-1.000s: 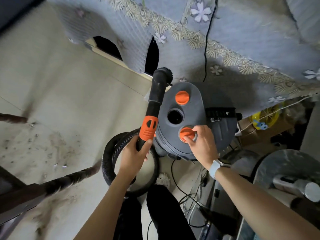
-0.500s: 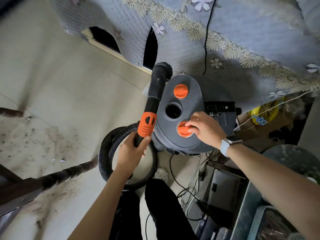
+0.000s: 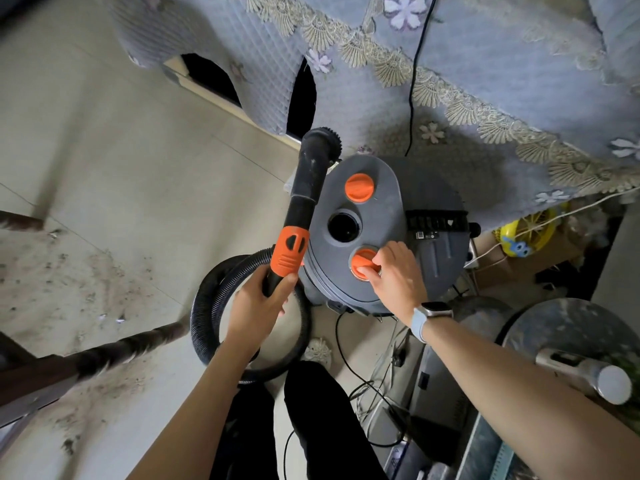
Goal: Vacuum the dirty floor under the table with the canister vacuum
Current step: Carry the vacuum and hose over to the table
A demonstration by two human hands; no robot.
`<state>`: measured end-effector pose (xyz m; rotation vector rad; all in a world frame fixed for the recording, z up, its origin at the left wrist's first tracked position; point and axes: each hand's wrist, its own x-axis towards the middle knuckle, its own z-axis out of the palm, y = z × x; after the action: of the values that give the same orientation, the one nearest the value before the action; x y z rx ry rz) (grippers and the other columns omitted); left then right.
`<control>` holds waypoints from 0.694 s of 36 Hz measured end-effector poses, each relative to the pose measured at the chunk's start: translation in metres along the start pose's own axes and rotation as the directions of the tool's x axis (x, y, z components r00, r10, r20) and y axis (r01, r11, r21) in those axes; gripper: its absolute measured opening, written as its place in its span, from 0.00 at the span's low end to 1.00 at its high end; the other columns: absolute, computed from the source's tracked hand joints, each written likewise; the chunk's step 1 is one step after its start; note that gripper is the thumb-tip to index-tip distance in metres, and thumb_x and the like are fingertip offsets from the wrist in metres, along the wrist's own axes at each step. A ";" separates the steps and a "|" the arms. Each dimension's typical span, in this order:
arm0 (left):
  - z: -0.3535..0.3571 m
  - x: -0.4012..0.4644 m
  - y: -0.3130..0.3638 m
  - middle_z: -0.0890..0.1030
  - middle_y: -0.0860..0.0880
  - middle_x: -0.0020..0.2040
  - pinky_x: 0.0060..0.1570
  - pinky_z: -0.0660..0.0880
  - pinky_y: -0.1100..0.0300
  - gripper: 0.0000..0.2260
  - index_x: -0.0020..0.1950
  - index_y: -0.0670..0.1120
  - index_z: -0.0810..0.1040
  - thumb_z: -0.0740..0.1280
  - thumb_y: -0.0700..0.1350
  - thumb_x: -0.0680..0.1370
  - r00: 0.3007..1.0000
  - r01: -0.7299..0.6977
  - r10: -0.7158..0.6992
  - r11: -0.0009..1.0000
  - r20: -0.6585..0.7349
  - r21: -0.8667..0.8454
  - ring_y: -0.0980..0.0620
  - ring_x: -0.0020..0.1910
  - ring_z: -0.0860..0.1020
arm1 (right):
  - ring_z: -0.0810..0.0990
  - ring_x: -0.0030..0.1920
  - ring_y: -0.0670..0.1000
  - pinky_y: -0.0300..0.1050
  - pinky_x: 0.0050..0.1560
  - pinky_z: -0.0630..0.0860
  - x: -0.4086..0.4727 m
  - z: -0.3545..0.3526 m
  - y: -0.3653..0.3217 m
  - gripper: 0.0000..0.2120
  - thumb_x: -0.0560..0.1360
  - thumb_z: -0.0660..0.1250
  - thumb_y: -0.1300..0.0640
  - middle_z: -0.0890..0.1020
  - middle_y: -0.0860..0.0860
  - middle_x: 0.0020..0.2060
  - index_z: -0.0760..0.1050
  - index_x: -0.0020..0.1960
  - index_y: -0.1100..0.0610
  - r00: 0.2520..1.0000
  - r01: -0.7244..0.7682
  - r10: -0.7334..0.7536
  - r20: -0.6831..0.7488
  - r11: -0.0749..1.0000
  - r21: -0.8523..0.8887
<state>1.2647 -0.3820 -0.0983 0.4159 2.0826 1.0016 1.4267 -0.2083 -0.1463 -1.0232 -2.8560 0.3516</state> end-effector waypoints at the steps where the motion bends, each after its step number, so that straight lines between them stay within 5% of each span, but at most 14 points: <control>1: 0.000 0.000 0.000 0.77 0.50 0.29 0.40 0.75 0.47 0.09 0.41 0.46 0.73 0.67 0.48 0.77 1.000 -0.001 0.001 1.000 -0.002 0.000 0.54 0.25 0.74 | 0.75 0.33 0.60 0.52 0.33 0.76 -0.001 0.002 0.000 0.19 0.60 0.82 0.58 0.75 0.59 0.31 0.71 0.34 0.63 1.000 -0.008 0.008 -0.014 1.000 0.012; 22: 0.006 0.006 -0.005 0.79 0.47 0.30 0.41 0.76 0.46 0.18 0.40 0.49 0.73 0.63 0.64 0.67 1.000 0.018 -0.018 0.999 -0.012 -0.027 0.51 0.27 0.76 | 0.76 0.31 0.57 0.51 0.35 0.71 0.002 -0.007 -0.003 0.19 0.63 0.79 0.48 0.75 0.54 0.27 0.73 0.30 0.60 0.999 -0.021 0.027 0.026 0.978 -0.206; 25: 0.007 0.007 -0.007 0.79 0.48 0.30 0.41 0.77 0.45 0.18 0.40 0.51 0.73 0.61 0.66 0.67 1.000 0.007 -0.007 1.000 -0.002 -0.002 0.51 0.27 0.77 | 0.75 0.30 0.56 0.48 0.35 0.69 0.008 -0.013 -0.003 0.19 0.70 0.68 0.44 0.75 0.52 0.26 0.73 0.30 0.58 0.999 -0.030 0.027 -0.023 0.990 -0.140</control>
<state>1.2658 -0.3791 -0.1099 0.4071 2.0836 1.0003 1.4209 -0.2029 -0.1334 -1.0841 -2.8850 0.1426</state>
